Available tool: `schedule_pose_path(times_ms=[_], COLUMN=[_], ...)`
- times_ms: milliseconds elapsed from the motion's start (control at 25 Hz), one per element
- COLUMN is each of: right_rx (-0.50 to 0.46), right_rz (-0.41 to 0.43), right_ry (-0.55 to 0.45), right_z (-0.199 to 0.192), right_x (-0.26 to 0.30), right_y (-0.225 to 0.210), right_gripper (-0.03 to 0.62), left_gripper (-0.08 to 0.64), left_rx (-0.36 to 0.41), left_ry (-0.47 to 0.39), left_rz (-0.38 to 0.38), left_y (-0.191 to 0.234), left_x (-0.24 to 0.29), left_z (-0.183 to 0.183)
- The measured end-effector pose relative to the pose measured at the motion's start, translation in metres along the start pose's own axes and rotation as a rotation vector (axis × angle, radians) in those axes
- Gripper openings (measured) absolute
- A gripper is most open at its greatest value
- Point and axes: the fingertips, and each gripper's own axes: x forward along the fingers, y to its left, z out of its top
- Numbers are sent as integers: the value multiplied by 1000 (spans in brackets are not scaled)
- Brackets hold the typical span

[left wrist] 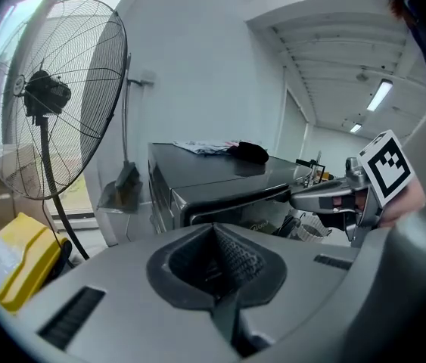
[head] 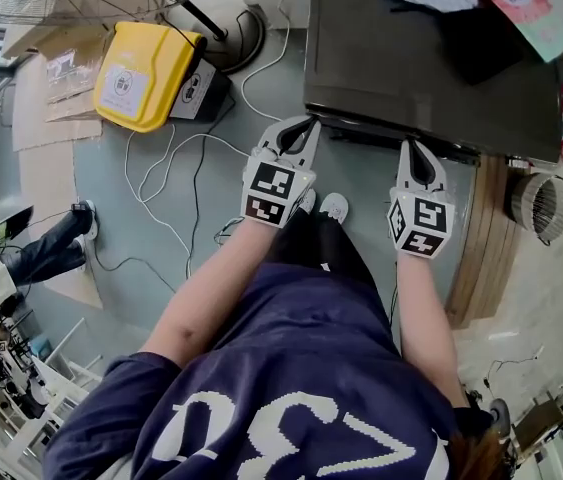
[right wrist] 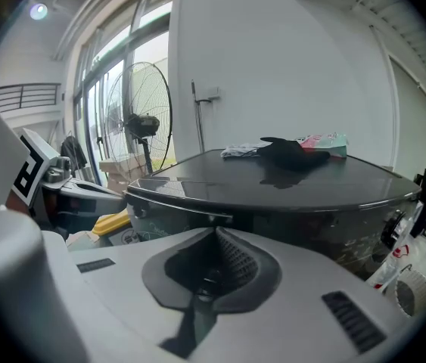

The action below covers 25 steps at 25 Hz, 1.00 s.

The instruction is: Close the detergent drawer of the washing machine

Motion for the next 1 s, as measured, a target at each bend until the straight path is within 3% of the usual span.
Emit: schedule_pose_path(times_ms=[360,640,1000], right_rx=[12,-5,12], right_rz=[-15,3,24], right_ry=[0,-5,-210], right_z=[3,7,93], right_x=[14,9,-42], right_y=[-4,-3,-4], right_gripper=[15,15,16], left_gripper=[17,18,18], left_rx=[4,41,86], left_ry=[21,-13,-184], left_rz=[15,25,55], left_y=[8,2,7], left_x=[13,7,-46], left_z=[2,10,89])
